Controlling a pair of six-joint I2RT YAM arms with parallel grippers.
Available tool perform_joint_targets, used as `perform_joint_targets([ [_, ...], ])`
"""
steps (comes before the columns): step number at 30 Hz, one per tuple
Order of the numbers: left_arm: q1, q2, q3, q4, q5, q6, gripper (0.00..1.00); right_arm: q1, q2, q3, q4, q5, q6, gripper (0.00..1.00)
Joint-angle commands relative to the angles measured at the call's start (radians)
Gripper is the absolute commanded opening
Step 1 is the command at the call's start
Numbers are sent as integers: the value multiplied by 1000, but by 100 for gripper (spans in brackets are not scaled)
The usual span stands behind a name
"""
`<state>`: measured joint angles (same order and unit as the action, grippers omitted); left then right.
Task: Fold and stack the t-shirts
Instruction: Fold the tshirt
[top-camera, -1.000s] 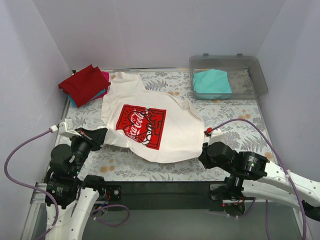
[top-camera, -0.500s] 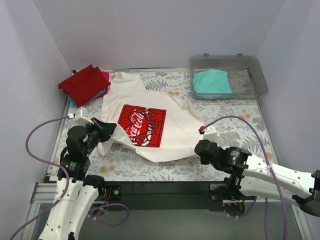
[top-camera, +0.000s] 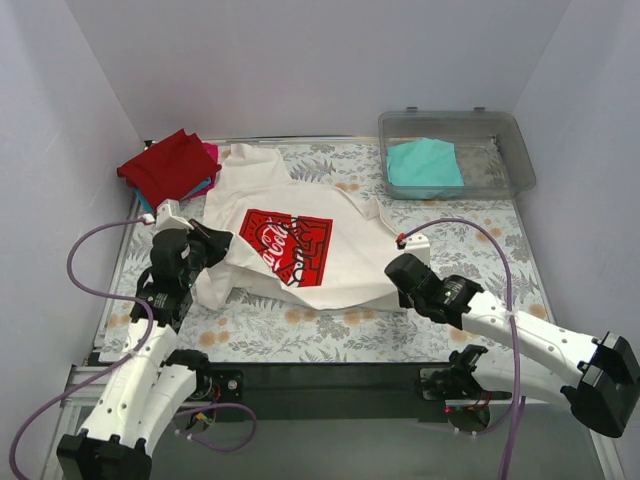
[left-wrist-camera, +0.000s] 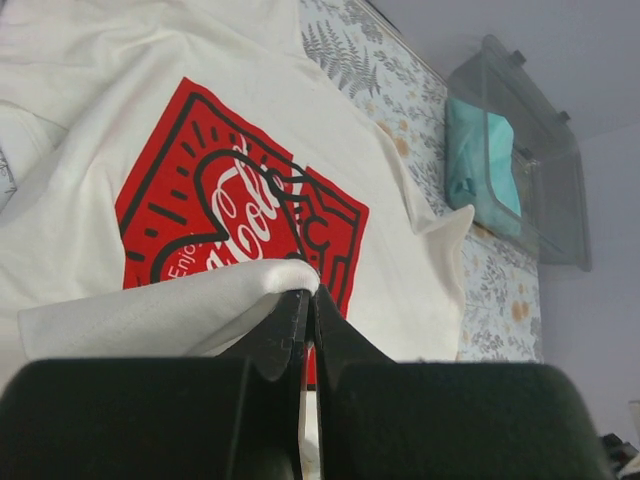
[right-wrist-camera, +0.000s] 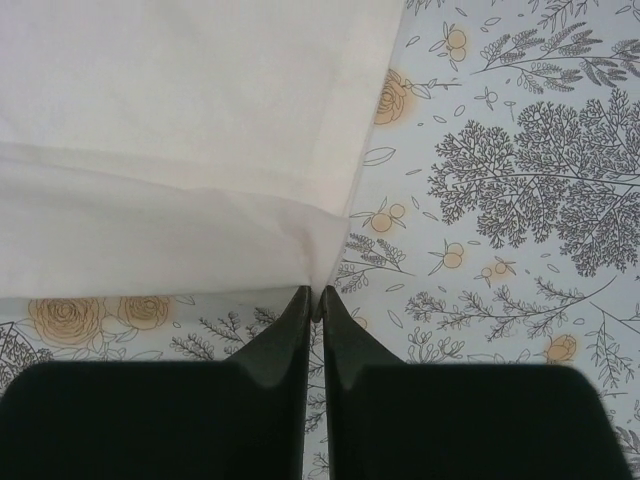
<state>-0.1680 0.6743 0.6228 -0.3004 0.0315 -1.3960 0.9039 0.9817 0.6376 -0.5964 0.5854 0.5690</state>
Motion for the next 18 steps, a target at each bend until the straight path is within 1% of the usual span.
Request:
perform_joint_targets([
  [1,-1,62,-3,99,-84,6,0,-48,18,2,87,-7,-78,1],
  [3,-2,91,3,125,-107,18,0,-66,32,7,118,-32,-101,1],
  [6,-2,174,34,158,-99,57,0,-88,81,19,154,-55,-127,1],
  [10,-1,310,72,196,-88,100,0,-126,178,36,179,-68,-147,1],
  [12,-2,367,93,211,-106,126,0,-137,205,40,202,-84,-159,1],
  [16,-2,444,124,257,-133,169,0,-166,267,57,242,-116,-179,1],
  [18,-2,494,140,289,-124,195,0,-174,299,66,257,-128,-192,1],
])
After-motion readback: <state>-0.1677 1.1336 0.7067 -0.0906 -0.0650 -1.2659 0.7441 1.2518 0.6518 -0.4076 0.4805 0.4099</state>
